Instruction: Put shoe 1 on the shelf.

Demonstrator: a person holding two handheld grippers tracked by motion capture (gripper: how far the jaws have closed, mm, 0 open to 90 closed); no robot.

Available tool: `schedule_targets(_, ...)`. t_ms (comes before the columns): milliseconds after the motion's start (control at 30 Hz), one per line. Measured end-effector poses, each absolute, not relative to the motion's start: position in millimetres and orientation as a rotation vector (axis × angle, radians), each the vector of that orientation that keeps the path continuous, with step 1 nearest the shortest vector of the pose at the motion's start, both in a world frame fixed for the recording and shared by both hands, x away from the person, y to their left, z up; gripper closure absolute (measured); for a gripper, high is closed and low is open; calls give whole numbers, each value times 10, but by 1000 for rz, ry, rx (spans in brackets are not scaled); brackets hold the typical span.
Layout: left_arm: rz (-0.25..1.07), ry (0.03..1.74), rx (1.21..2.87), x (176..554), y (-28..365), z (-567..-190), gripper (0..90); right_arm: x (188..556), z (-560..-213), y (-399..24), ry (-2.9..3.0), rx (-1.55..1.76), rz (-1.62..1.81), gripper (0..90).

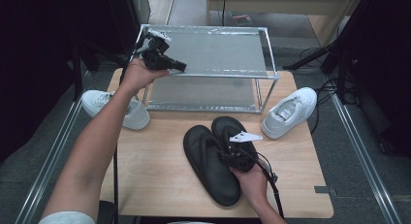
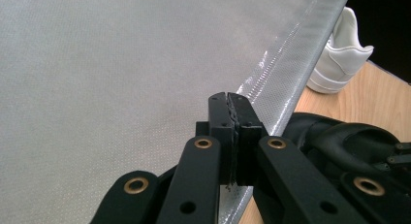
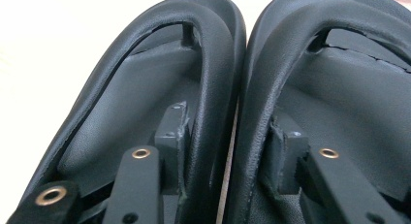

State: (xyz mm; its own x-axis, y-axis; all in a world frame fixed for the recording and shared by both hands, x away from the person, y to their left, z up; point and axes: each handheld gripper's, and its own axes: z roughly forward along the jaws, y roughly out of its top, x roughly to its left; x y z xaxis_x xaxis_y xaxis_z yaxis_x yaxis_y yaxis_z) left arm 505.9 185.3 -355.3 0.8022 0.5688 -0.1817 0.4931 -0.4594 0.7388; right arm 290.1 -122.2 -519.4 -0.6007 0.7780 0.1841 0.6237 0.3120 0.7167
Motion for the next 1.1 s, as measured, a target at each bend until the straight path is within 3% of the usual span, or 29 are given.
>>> schedule_targets(133,115,788,2138,5038,1842,-3555,900,2900,-5183,-1218,2388,1298,1151,686)
schedule_targets(500,121,794,2150,4979,1801,-3538,900,2974,-5152,-1260,2390,1371,1145,754)
schedule_targets(1100,88,810,2138,5009,1816,-3550,900,3258,-4918,-1201,2386,1380,1224,757)
